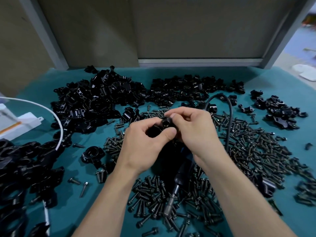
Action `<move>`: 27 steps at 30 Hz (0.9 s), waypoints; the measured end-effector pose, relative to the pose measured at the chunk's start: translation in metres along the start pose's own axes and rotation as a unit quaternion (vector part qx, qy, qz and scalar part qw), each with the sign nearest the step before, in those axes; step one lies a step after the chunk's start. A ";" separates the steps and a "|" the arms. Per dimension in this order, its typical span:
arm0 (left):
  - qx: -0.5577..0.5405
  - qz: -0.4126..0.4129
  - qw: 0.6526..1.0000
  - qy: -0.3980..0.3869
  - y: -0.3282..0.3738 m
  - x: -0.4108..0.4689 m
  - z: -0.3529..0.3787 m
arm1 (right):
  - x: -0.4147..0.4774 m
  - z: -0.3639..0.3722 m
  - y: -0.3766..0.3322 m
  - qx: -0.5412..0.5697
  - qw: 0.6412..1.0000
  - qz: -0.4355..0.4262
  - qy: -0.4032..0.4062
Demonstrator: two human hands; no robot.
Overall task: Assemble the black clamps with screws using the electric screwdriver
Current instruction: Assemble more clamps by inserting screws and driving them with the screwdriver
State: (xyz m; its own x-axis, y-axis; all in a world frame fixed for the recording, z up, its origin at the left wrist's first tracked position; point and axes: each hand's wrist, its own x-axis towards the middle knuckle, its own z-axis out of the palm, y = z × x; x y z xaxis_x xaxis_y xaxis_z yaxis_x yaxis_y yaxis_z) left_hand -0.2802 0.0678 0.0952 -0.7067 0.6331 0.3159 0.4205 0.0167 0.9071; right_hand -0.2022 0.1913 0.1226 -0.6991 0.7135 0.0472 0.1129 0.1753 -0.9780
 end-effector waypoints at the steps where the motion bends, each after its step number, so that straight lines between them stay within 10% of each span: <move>1: -0.002 -0.001 1.000 0.001 0.000 0.001 0.001 | -0.001 0.000 0.001 -0.023 0.999 -0.024 0.008; 11: 0.060 0.030 0.998 0.004 0.006 -0.003 -0.004 | -0.007 -0.009 -0.001 0.133 0.984 -0.009 -0.120; 27: 0.101 -0.002 0.994 -0.038 0.005 -0.004 -0.012 | -0.013 -0.014 0.003 0.052 0.991 -0.050 -0.112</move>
State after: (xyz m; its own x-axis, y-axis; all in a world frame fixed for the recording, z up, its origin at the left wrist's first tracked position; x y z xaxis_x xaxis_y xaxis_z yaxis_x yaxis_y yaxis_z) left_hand -0.2819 0.0559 0.1022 -0.6673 0.6889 0.2831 0.5287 0.1704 0.8315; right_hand -0.1830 0.1923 0.1214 -0.8441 0.5246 0.1104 -0.0308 0.1580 -0.9870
